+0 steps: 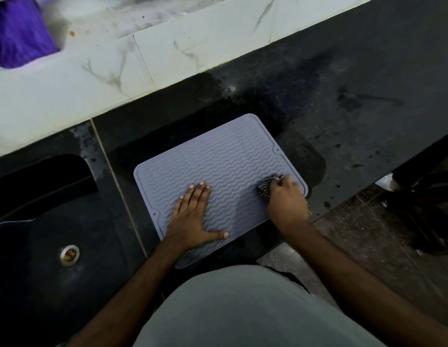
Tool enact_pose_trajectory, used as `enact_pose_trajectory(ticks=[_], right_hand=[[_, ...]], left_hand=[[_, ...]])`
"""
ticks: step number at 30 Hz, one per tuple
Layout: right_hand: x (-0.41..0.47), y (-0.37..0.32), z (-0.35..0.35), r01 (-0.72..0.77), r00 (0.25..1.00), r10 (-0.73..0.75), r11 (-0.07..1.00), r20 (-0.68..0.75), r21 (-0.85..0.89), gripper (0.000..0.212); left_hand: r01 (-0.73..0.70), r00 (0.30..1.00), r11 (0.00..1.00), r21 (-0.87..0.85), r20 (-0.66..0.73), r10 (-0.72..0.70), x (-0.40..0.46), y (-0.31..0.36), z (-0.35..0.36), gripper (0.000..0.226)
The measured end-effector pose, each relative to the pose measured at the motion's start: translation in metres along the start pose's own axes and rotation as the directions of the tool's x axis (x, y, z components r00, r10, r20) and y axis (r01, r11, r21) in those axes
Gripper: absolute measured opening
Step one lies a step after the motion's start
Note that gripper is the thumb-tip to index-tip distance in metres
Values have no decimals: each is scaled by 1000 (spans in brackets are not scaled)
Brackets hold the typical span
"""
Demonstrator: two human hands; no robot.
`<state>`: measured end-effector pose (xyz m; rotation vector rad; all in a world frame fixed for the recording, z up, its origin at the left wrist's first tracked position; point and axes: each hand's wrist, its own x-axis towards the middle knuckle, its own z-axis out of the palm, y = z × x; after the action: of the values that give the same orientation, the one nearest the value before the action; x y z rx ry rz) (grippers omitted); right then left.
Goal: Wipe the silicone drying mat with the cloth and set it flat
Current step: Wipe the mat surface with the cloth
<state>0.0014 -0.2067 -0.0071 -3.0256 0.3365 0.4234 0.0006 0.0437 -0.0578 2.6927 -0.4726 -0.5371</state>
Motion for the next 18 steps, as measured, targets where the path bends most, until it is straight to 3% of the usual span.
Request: enact_pose_trajectory(ticks=[6,10,14,18], right_hand=[[-40,-71,-8,262,943,-262,965,204,28,35],[-35,-62,-15,351,872,-378,925,310,144,42],[-19,-24,-17,215,946,-267,941,184,260,59],[0,11,-13,52,999,-52,992,-2,118,53]], left_hand=[[16,1000,999,29,6,-16,1,0,1,133],[13,1000,1000,5,0,-13,1,0,1,132],[19,1000,1000,3,15,-19,1,-1,2,135],[13,1000,1000,16,22,-14,0,-2,2,134]])
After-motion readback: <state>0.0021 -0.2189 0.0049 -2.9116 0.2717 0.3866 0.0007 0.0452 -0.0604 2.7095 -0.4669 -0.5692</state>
